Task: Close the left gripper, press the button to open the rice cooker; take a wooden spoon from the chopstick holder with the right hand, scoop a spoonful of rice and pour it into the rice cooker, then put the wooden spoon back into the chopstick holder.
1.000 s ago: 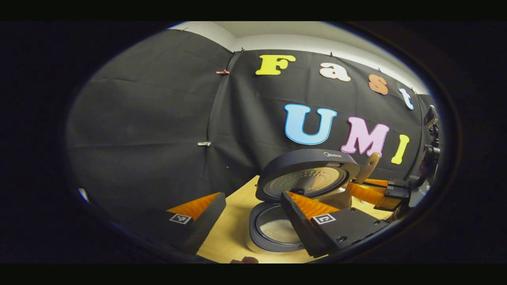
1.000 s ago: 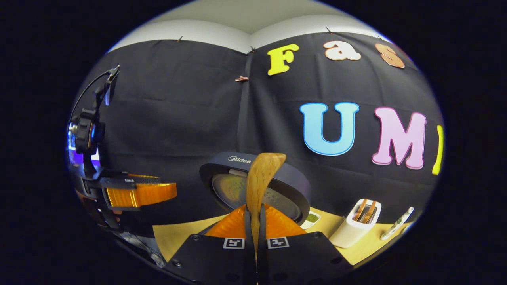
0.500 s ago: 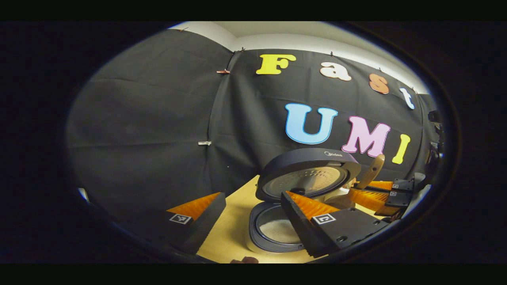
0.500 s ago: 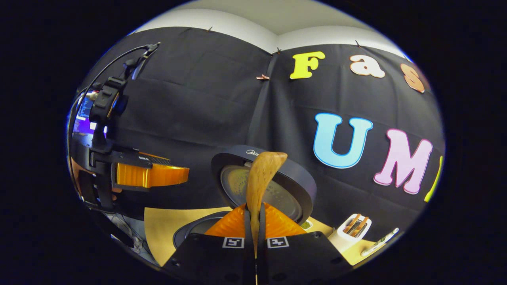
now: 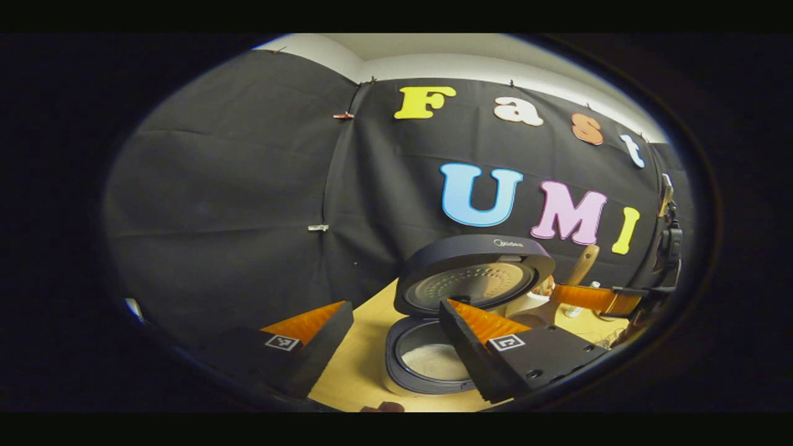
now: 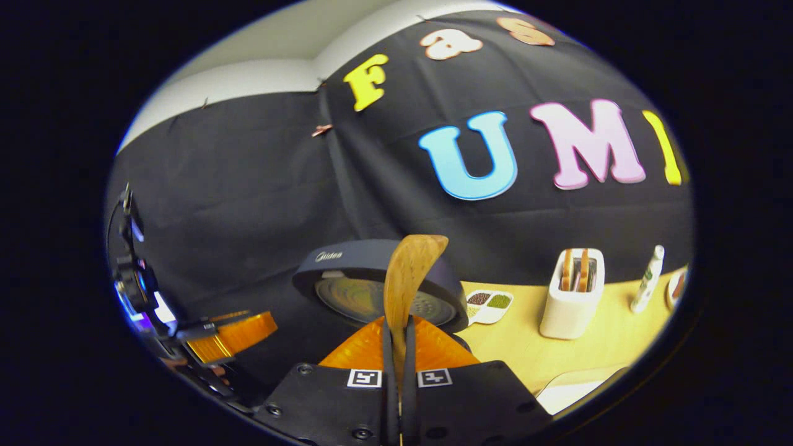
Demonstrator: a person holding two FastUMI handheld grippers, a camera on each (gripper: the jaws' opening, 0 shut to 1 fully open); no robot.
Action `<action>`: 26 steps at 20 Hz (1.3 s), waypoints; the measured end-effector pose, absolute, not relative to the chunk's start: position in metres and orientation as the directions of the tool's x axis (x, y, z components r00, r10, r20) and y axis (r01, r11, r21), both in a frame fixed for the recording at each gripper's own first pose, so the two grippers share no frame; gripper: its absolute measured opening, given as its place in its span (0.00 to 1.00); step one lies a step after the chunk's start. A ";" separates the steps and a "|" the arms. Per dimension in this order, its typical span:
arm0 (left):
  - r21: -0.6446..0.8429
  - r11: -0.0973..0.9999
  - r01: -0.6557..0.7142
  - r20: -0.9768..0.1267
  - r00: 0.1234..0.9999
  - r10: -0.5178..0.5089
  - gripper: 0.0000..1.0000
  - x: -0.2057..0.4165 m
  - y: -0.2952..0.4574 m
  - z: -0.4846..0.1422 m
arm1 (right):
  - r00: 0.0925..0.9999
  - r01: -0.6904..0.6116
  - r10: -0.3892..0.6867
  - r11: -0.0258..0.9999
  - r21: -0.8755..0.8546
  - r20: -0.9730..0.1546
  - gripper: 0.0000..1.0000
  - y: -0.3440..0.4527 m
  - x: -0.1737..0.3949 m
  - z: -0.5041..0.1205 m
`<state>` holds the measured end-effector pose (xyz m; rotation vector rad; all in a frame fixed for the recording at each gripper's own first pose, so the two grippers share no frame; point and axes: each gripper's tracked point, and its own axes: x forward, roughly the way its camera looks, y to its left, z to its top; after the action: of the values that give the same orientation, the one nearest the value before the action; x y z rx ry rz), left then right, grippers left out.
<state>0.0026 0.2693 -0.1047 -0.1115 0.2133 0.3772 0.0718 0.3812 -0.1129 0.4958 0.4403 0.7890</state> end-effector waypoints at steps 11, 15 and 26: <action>-0.033 0.946 -0.323 -0.194 0.931 0.311 0.92 0.015 0.227 -0.082 | 0.771 -0.279 0.608 0.588 0.759 -0.188 0.06 0.243 0.102 -0.089; -0.031 0.953 -0.302 -0.185 0.938 0.292 0.95 0.022 0.208 -0.077 | 0.826 -0.234 0.529 0.635 0.736 -0.193 0.06 0.177 0.105 -0.086; -0.025 0.970 -0.242 -0.191 0.954 0.232 0.95 0.043 0.150 -0.072 | 0.921 -0.008 0.250 0.780 0.626 -0.300 0.06 -0.008 0.117 -0.156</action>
<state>0.0427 0.1497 -0.0721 -0.0487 0.1883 0.2408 0.1172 -0.0083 -0.1557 0.6651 0.3830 0.1431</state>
